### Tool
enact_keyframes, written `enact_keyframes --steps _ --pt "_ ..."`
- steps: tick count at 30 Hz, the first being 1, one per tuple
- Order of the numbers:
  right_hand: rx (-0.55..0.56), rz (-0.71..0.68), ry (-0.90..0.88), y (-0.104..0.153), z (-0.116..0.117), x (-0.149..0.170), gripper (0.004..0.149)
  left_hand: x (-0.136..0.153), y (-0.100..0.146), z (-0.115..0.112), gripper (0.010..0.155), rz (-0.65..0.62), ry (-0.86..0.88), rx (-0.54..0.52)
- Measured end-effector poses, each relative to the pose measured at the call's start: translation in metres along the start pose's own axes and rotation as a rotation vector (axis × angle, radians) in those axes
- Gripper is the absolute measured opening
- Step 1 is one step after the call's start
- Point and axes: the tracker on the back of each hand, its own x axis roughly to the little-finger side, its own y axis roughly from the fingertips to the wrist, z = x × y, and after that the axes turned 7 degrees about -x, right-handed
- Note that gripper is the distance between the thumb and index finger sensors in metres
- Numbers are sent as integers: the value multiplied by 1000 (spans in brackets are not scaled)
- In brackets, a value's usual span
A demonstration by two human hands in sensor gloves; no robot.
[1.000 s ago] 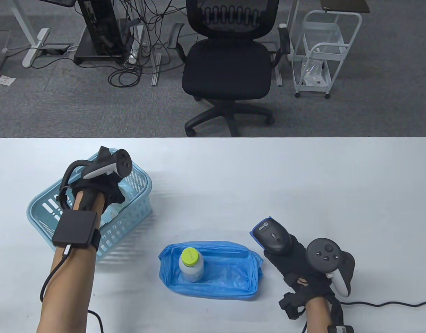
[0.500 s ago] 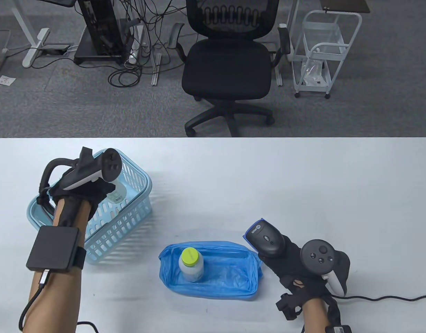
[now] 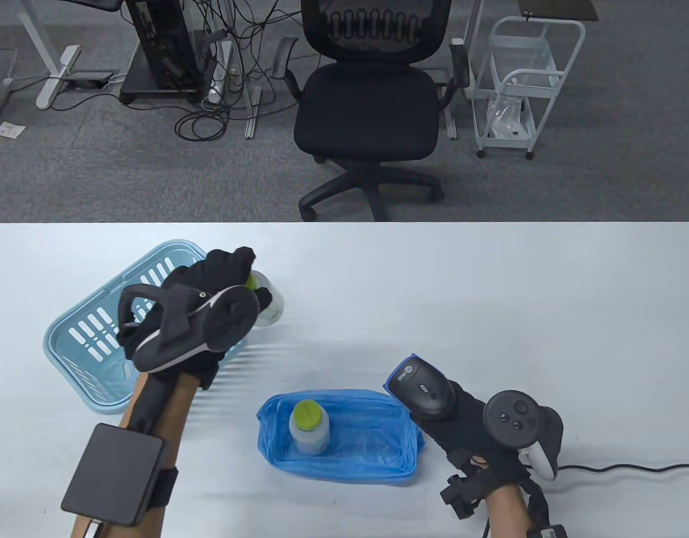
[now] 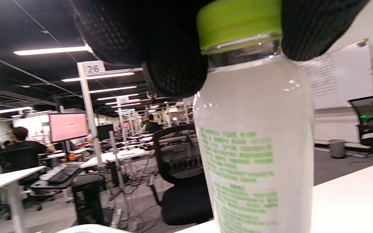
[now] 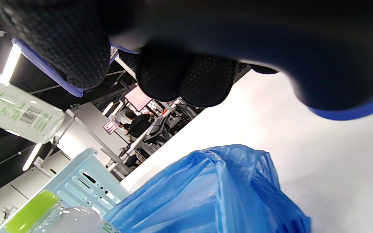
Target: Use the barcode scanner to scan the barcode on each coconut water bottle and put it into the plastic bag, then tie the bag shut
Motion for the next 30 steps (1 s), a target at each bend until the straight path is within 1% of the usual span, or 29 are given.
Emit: enact_keyframes --steps 5,10,14,19,21,26,29,30 --pt "3 -36 -31 -1 0 -1 46 -45 -8 -14 69 -37 60 14" --pt "-7 -74 -81 -2 0 -1 44 -70 -12 -25 68 -38 73 32" --pt "-8 -94 -105 -3 1 -2 44 -77 -11 -28 68 -38 92 39" --pt "-20 -80 -64 -3 3 -1 43 -78 -8 -28 68 -49 128 47" --pt "1 -72 -73 -3 3 0 43 -78 -5 -27 68 -65 144 46" --pt "69 -9 -106 -1 -4 8 48 -86 10 -27 67 -159 189 64" --pt "126 49 -125 1 -7 15 50 -101 23 -38 67 -287 219 135" --pt "137 61 -128 2 -8 17 50 -104 26 -41 67 -306 223 151"
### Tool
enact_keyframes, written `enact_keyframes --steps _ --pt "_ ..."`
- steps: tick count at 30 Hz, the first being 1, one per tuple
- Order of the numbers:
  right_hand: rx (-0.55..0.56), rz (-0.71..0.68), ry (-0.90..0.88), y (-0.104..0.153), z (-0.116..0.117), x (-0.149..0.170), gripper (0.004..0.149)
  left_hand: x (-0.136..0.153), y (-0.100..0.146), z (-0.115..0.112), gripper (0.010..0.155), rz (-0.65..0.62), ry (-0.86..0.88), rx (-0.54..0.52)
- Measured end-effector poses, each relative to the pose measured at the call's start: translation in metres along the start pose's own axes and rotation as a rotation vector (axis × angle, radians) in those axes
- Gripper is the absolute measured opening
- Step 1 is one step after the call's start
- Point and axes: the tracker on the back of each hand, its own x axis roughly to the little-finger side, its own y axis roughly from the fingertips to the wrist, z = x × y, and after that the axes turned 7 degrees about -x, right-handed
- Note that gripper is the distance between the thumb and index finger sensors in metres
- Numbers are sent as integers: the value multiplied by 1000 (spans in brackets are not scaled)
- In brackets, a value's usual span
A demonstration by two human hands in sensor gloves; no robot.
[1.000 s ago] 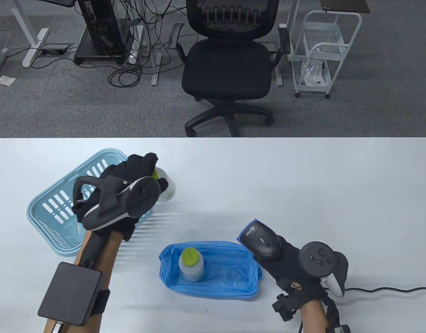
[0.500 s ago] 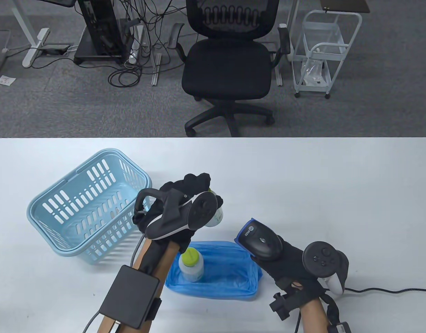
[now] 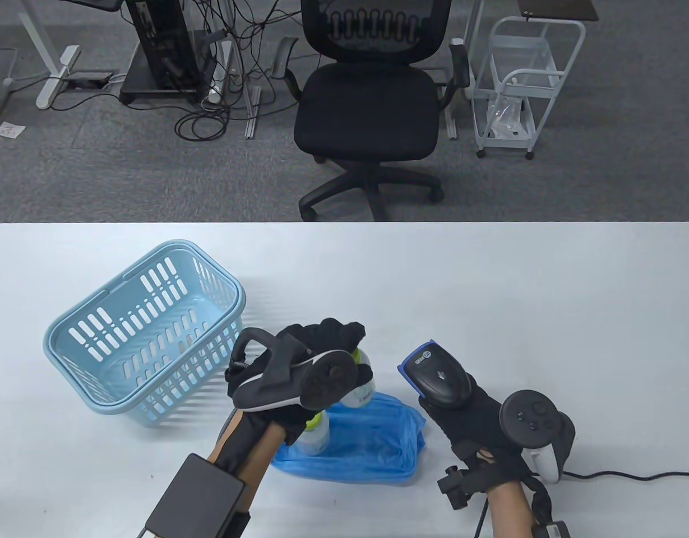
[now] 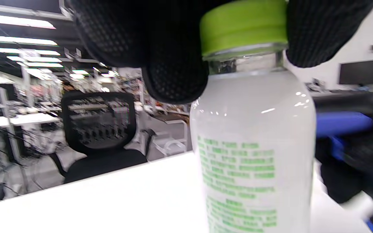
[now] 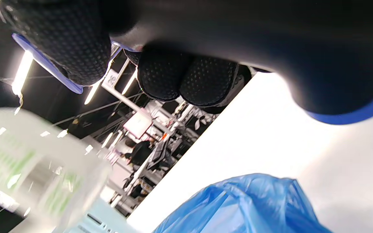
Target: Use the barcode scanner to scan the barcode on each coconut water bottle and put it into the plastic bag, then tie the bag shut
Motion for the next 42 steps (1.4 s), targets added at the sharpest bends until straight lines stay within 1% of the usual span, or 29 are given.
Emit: enact_keyframes --steps 2,4,10,17,20,22,23,25,26,27,29,30,32,35,38,40,42 --pt "23 27 -11 0 -2 3 51 -10 2 -15 66 -59 14 70" --pt "31 47 -18 0 -3 7 50 -21 3 -36 65 -90 25 136" --pt "18 78 8 -2 -1 11 51 -38 -5 -77 64 -120 -48 234" --pt "13 87 9 -2 0 12 51 -42 -13 -97 64 -104 -66 276" --pt "14 83 15 -2 0 11 50 -43 -12 -98 66 -88 -67 272" --pt "13 82 18 -2 0 12 50 -43 -9 -97 70 -68 -78 311" --pt "13 82 20 -2 1 11 51 -42 -7 -94 73 -66 -80 303" --pt "12 81 22 -2 1 11 51 -39 1 -82 73 -63 -60 187" --pt "11 82 23 -2 1 11 51 -35 7 -74 71 -45 -33 112" --pt "11 82 25 -2 1 11 51 -30 14 -66 71 -18 -6 67" --pt "9 83 30 -2 2 11 52 -18 27 -56 71 38 21 28" --pt "9 83 33 -2 3 11 52 -8 36 -52 72 90 21 39" --pt "9 82 40 -2 4 10 52 8 50 -50 74 149 23 27" --pt "12 82 48 -2 5 10 52 37 82 -53 77 278 59 23" --pt "17 84 54 -2 6 9 53 56 107 -63 78 360 84 8" --pt "27 85 59 -2 8 9 53 65 119 -76 79 394 81 34" --pt "36 90 70 -2 9 8 54 73 130 -93 80 439 92 64"
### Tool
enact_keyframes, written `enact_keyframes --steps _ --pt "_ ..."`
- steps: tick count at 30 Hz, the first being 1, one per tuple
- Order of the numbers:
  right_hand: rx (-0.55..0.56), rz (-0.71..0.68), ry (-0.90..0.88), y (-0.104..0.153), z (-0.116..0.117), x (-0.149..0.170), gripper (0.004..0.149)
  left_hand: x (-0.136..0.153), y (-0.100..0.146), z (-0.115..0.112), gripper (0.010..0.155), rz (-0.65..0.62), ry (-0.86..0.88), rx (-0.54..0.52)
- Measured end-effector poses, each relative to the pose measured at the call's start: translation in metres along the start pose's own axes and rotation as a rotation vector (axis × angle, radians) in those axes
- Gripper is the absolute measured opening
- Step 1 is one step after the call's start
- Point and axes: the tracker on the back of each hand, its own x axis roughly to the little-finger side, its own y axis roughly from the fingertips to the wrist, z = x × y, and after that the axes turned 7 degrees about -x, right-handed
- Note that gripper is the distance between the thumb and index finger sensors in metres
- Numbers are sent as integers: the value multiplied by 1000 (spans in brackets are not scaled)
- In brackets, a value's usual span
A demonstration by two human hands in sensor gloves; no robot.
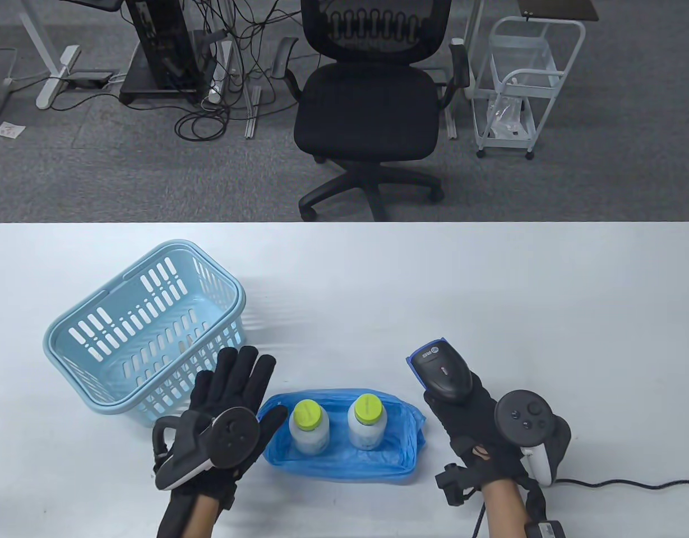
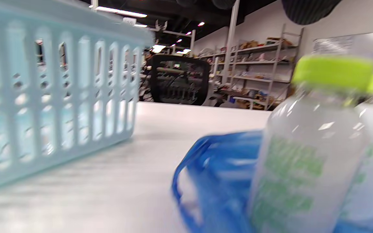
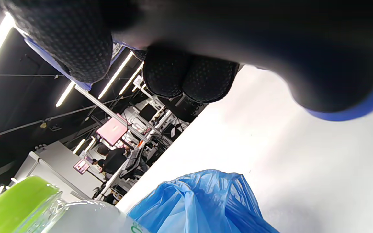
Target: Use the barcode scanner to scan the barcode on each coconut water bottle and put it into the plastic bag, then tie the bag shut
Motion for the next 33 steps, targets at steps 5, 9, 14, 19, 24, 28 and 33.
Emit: enact_keyframes --steps 5,9,14,19,24,28,33 --pt "4 13 20 0 3 0 56 10 2 -24 81 33 -4 17" --pt "17 26 69 -1 4 -4 55 13 2 -33 81 59 -54 12" --pt "43 65 158 -21 -16 -17 51 18 4 -36 81 84 -73 3" --pt "77 179 245 -60 -48 -14 50 19 7 -38 83 99 -99 29" --pt "47 365 244 -102 -68 13 51 18 8 -37 85 99 -125 30" --pt "-5 498 355 -130 -61 46 55 17 10 -36 87 98 -140 43" --pt "-43 567 450 -152 -49 72 59 18 10 -36 88 97 -145 51"
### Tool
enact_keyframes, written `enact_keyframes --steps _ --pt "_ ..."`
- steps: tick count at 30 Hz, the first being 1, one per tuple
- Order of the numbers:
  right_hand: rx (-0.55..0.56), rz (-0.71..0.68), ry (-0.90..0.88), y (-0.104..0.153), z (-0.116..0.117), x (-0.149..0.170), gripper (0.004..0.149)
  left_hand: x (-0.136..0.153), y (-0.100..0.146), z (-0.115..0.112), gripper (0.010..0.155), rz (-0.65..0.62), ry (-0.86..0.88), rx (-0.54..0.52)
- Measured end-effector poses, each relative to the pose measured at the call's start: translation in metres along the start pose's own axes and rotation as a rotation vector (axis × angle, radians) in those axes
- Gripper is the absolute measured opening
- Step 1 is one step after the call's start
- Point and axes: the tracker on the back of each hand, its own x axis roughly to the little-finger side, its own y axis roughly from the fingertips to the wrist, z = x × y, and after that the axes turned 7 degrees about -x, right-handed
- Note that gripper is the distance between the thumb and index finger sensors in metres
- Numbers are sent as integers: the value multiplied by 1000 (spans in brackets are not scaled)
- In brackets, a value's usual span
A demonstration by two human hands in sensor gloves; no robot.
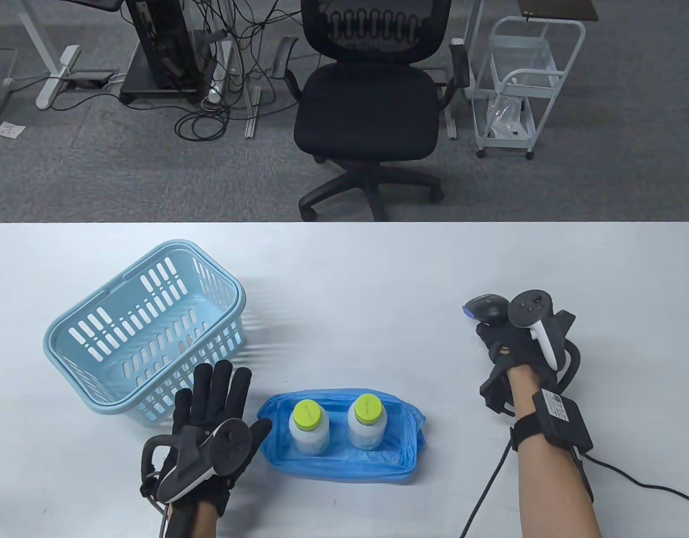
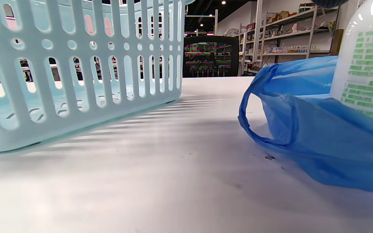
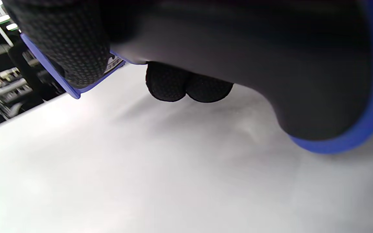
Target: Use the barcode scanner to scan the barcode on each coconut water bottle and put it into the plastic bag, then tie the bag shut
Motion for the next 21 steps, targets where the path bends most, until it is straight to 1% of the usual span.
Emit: enact_keyframes --steps 5,8,10,12,14,16,18,20,21 --pt "-7 27 54 -15 4 -3 55 0 -1 0 88 2 -8 4" --pt "-79 67 89 -20 3 -6 53 0 -1 0 87 5 -7 5" --pt "-94 96 85 -22 3 -6 55 0 -1 0 87 7 -10 10" --pt "-79 116 106 -22 4 -4 61 1 -1 -1 88 11 -8 15" --pt "-71 104 100 -21 5 -3 64 1 -1 -1 88 13 -9 16" --pt "-52 84 118 -17 5 -3 73 1 -1 -1 88 12 -6 17" --pt "-30 54 136 -10 3 -4 83 1 -2 -1 88 11 -8 22" --pt "48 1 146 8 -2 -7 88 1 -2 -2 88 7 -2 21" --pt "63 -13 143 14 -4 -8 89 1 -2 -2 87 6 0 21"
